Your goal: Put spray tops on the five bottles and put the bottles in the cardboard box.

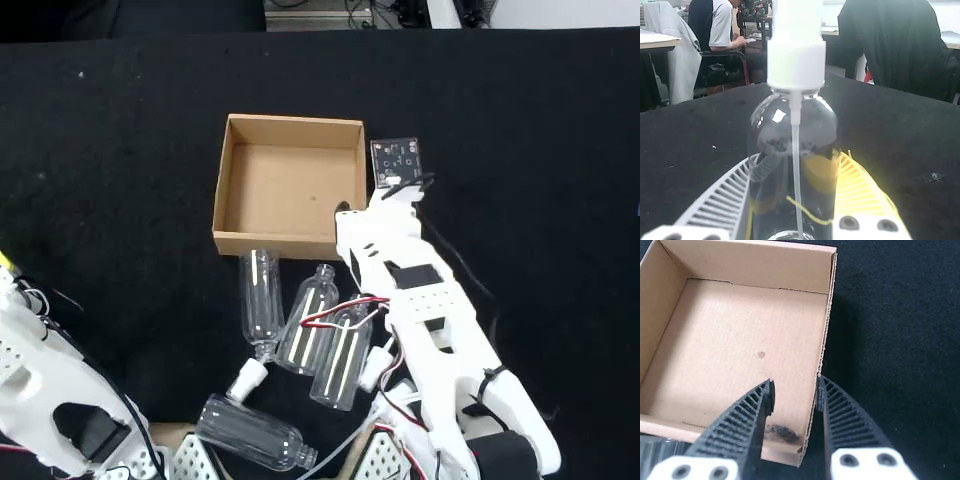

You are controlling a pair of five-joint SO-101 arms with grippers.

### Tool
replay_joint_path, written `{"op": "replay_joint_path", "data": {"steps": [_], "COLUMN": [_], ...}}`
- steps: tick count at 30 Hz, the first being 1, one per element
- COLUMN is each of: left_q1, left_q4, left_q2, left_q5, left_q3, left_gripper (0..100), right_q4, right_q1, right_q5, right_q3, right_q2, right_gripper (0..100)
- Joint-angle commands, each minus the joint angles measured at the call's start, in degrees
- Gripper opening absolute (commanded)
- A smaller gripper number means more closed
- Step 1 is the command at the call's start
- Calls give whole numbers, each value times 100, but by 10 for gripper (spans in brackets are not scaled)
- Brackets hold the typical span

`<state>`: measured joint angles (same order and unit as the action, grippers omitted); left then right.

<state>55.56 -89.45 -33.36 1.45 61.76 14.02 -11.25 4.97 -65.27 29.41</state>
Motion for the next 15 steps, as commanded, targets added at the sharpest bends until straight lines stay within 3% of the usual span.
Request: {"op": "replay_joint_path", "data": {"steps": [1, 15], "left_q1": [189, 268], "left_q4": [-132, -132], "left_q2": [44, 18], "left_q5": [-62, -62], "left_q3": [-13, -13], "left_gripper": [73, 73], "right_q4": [-158, -158], "right_q1": [264, 273], "right_q5": [0, -9], "right_q3": [356, 347], "right_q2": [13, 4], "right_gripper": [116, 116]}}
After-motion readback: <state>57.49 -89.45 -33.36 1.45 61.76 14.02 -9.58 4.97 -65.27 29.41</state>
